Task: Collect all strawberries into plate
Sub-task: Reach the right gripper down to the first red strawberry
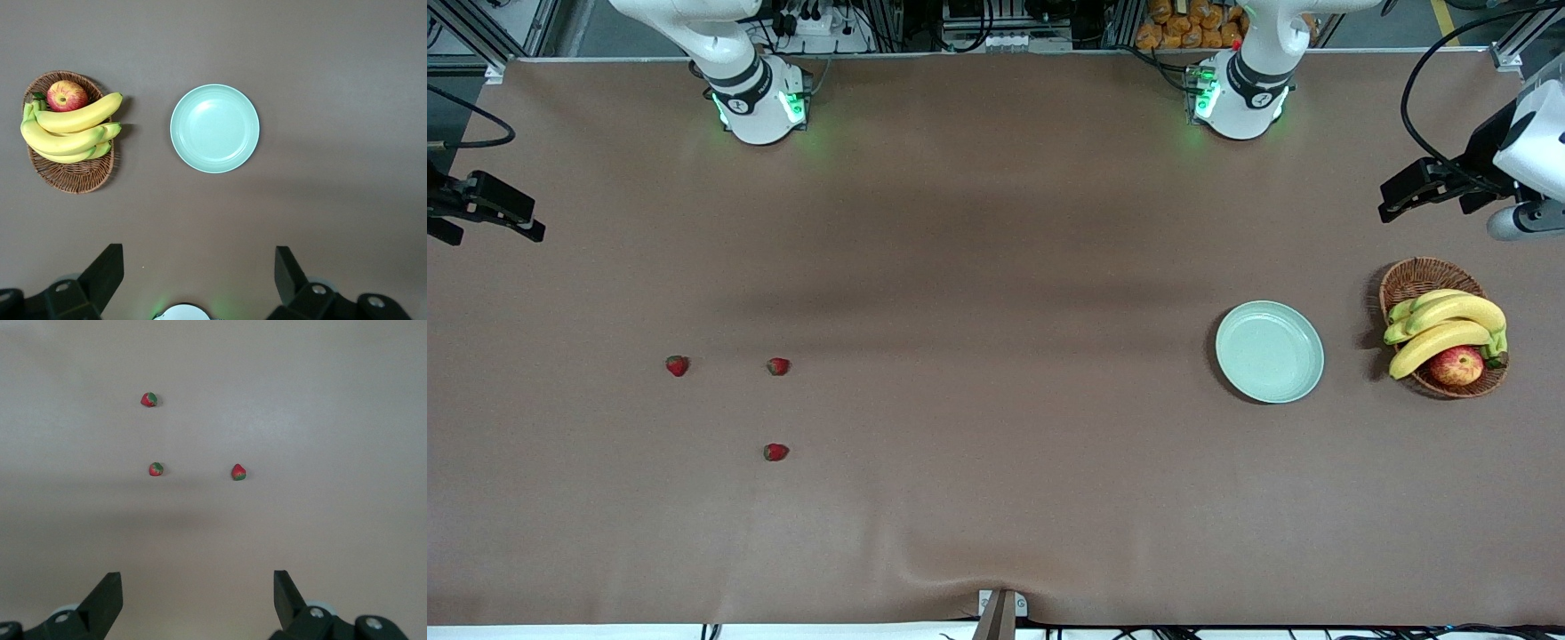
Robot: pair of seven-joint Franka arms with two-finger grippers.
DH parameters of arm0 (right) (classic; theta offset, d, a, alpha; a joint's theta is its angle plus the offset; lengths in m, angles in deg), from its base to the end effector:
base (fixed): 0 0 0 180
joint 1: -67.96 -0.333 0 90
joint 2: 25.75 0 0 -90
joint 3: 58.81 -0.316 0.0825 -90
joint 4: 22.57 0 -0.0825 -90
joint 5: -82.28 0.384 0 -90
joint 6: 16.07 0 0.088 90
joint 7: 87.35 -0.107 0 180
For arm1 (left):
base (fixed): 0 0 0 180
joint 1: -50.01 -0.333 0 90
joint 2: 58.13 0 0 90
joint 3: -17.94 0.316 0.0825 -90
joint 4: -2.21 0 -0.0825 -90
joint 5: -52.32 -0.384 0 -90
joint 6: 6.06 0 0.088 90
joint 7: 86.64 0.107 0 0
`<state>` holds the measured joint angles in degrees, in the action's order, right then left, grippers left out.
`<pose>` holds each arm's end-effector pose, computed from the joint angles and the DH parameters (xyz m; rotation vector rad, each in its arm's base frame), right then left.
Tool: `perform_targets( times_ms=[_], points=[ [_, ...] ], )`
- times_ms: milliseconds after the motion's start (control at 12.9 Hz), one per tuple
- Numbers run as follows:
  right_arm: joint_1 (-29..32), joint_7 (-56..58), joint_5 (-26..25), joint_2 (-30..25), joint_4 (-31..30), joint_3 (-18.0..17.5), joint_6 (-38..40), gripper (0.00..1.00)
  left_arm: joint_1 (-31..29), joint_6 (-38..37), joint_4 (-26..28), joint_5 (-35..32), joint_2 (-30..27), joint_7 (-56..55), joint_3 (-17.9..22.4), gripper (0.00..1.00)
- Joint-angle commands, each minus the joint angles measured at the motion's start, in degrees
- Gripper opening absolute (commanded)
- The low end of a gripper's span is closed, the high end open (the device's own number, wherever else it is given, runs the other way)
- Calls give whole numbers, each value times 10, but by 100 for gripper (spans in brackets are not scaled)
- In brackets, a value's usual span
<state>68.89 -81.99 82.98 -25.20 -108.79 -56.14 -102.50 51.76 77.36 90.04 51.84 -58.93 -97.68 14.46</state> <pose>0.5506 -0.0331 0.6447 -3.1290 -0.0492 0.0078 0.5362 -0.0484 0.6401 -3.1180 -0.1594 0.0954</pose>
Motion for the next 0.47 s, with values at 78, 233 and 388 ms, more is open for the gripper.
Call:
perform_targets(
  times_ms=[78, 233, 388],
  points=[
    [0, 7, -7, -4, -4, 1, 0, 100, 4, 1, -1, -6, -8, 15, 7, 100],
    [1, 7, -3, -3, -4, 1, 1, 100, 4, -16, -38, -6, 8, 37, 6, 100],
    [0, 7, -1, 1, -3, 1, -1, 100, 0, -17, -39, -3, 12, 40, 3, 100]
  ],
)
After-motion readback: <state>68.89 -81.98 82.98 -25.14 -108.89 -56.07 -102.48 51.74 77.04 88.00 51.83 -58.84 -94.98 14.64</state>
